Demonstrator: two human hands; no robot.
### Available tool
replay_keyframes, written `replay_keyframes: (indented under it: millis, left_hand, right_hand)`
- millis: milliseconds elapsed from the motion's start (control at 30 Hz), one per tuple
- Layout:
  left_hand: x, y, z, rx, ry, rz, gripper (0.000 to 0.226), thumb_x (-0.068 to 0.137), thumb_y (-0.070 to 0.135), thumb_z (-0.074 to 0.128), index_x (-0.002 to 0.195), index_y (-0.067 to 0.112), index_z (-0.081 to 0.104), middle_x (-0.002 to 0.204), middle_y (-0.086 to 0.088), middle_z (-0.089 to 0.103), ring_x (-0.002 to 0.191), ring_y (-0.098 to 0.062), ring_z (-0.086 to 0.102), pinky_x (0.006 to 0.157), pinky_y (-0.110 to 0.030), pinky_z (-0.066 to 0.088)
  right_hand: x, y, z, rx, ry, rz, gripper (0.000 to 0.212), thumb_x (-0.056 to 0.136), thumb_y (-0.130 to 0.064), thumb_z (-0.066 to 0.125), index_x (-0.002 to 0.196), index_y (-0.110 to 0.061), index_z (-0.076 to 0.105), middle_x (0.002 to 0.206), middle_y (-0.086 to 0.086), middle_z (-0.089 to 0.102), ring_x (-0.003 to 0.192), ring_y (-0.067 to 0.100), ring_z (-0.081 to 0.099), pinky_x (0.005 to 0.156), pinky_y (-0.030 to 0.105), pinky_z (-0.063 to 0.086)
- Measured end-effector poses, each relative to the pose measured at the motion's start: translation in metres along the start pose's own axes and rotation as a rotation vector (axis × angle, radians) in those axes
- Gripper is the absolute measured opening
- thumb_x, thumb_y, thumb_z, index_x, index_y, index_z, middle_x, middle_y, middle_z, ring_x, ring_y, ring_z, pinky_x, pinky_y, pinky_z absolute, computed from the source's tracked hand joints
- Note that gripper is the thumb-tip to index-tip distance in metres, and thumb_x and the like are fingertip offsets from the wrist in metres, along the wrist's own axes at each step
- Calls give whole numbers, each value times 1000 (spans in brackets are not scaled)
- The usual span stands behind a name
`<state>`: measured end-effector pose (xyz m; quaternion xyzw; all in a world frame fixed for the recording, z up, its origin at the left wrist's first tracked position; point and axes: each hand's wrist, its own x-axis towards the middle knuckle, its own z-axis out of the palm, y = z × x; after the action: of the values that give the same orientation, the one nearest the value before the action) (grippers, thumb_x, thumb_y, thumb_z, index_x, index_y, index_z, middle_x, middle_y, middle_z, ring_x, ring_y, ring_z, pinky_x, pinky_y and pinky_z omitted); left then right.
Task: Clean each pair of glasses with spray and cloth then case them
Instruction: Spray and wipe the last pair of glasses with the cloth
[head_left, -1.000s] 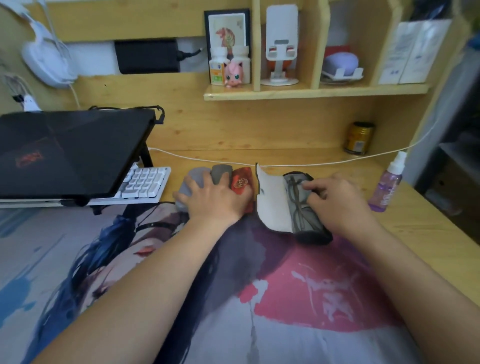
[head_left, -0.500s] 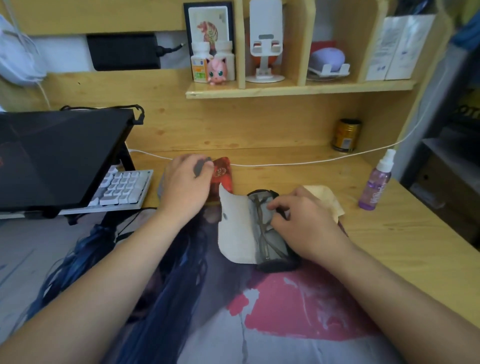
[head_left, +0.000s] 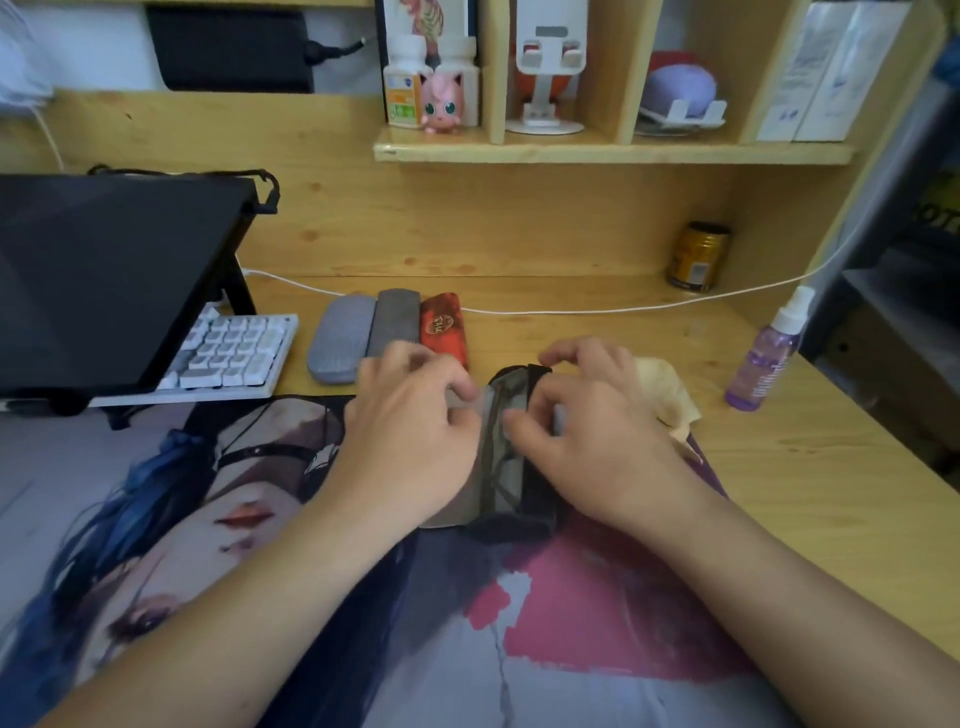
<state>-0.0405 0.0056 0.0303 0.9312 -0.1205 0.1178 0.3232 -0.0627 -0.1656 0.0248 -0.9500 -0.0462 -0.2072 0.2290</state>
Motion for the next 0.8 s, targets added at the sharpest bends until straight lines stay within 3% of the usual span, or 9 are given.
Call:
replay_keyframes:
  millis: [67,167,233,300,400,500,600,700,800]
  left_hand:
    - [2,-3,1,11,-76,-98,26,91,19,55,113,32,57,124,8,33,124,-23,34,106,-44,36]
    - [6,-5,-5,-76,-193,-232,35,94,20,53,126,33,54,124,5,30,119,-28,48,103,-42,43]
    - [8,-5,-9,-211,-212,-286,38,97,14,51,130,33,55,123,4,38,104,-18,55,83,-28,47]
    - [10,-2,-13,-442,-216,-328,44,96,3,51,126,34,59,113,8,52,90,-3,54,67,-19,40]
    - [11,-1,-12,-619,-230,-363,51,93,-7,52,123,33,62,101,13,54,86,4,50,65,-14,36]
    - [11,-2,-11,-663,-231,-363,50,91,-7,53,123,31,64,103,10,57,90,1,53,70,-17,38]
    - [12,-5,-13,-679,-243,-371,50,88,-5,55,118,33,67,110,3,61,101,-10,58,83,-26,45]
    - [13,-11,-13,-628,-267,-344,54,86,-6,56,119,36,66,115,0,63,108,-15,61,97,-34,49]
    - [20,-22,-18,-491,-303,-279,60,86,-9,55,123,38,61,116,2,63,103,-15,63,88,-34,53]
  right_hand:
    - [-1,-11,7,-67,-16,-36,29,85,-46,64,67,-25,56,132,-3,48,132,17,30,102,27,31]
    - [4,-17,10,-124,-66,-32,32,88,-50,60,77,-21,66,140,1,45,136,23,28,111,33,30]
    - [5,-14,10,-128,-94,5,40,89,-54,57,82,-17,72,137,-1,47,133,23,30,111,30,27]
    - [4,-11,9,-151,-120,47,48,89,-59,54,80,-18,75,133,-2,49,129,22,32,111,32,29]
    - [4,-9,10,-193,-167,123,53,88,-64,49,81,-19,76,128,-2,49,125,24,34,111,37,31]
    - [3,-9,14,-220,-158,138,43,87,-54,52,81,-17,74,124,-1,50,120,26,35,108,40,34]
    - [9,-10,12,-64,-135,220,33,85,-41,58,65,-16,67,116,-3,52,116,25,37,105,36,35]
    - [16,-14,-1,298,-24,361,35,85,-32,65,57,-10,65,105,-1,56,112,22,47,99,34,39]
    - [21,-7,-14,612,109,485,37,85,-26,67,69,7,64,85,16,61,83,22,57,77,38,45]
